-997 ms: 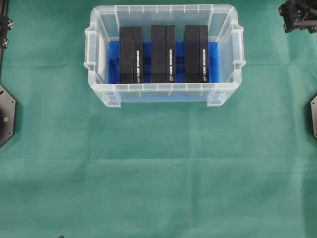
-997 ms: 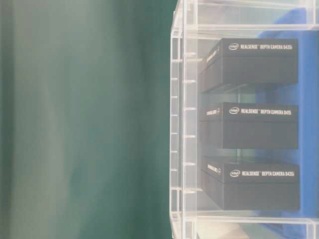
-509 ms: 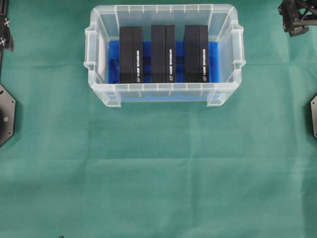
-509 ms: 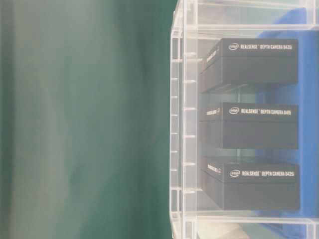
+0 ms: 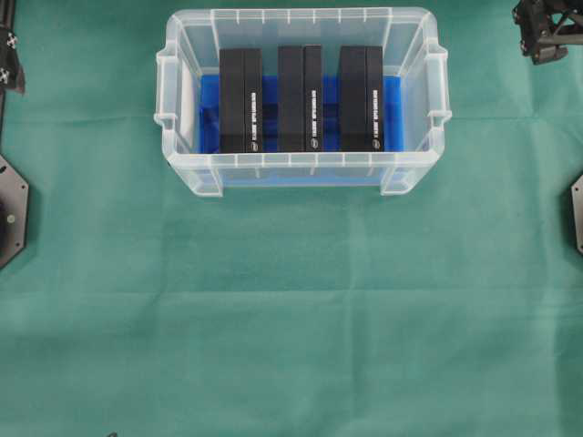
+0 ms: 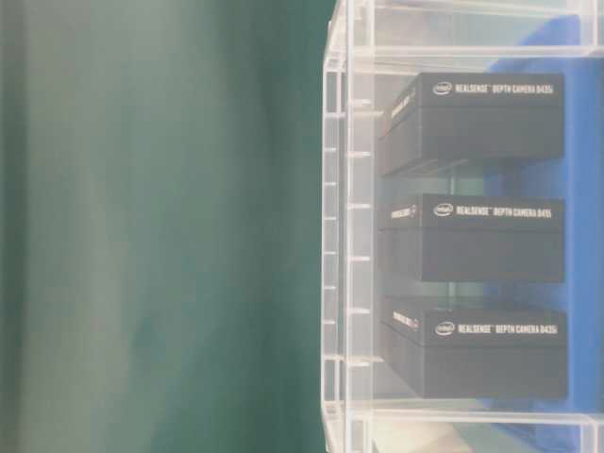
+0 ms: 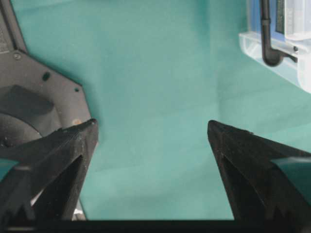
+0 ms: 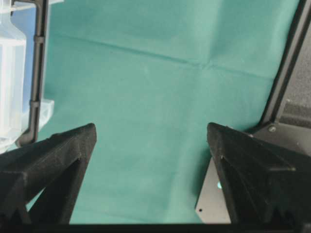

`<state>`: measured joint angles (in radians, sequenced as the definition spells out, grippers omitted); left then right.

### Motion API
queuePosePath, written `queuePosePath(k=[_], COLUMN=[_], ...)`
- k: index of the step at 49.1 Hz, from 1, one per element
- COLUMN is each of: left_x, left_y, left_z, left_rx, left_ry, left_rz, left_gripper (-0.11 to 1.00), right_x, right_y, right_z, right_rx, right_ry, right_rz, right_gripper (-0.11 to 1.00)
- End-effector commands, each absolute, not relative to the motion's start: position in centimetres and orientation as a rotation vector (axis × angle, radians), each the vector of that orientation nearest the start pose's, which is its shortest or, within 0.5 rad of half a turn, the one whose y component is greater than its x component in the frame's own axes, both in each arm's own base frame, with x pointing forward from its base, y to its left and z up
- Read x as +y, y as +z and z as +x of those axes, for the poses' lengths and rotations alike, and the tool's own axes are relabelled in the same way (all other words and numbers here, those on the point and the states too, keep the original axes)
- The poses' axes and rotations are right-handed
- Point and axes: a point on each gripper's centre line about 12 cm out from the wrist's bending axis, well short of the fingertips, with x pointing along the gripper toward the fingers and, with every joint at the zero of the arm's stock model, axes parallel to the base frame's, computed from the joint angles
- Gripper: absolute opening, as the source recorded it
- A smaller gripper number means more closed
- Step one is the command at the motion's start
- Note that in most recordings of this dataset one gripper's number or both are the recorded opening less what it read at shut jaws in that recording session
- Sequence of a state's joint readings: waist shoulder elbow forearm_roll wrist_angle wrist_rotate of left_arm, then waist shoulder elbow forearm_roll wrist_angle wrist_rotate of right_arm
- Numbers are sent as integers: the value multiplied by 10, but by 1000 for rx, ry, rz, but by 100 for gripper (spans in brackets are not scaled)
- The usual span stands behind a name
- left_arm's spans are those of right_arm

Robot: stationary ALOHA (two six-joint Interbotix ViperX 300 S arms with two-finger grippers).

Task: Take out the box from the case.
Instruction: 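Raise the right gripper, open it, and swing it toward the bin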

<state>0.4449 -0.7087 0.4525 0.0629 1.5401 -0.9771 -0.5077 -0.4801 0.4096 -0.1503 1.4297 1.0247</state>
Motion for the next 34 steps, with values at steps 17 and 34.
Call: queuePosePath(k=[17, 34], left_x=[83, 83], left_y=[361, 361], left_z=[155, 155], left_rx=[954, 948], left_ry=[1034, 1039], left_rz=[-1064, -1073], left_gripper=[99, 99], right_x=[-131, -131], right_y=[336, 336], right_z=[199, 199], right_rx=[950, 943], right_ry=[-1194, -1202], right_rz=[1050, 1056], right_gripper=[95, 95])
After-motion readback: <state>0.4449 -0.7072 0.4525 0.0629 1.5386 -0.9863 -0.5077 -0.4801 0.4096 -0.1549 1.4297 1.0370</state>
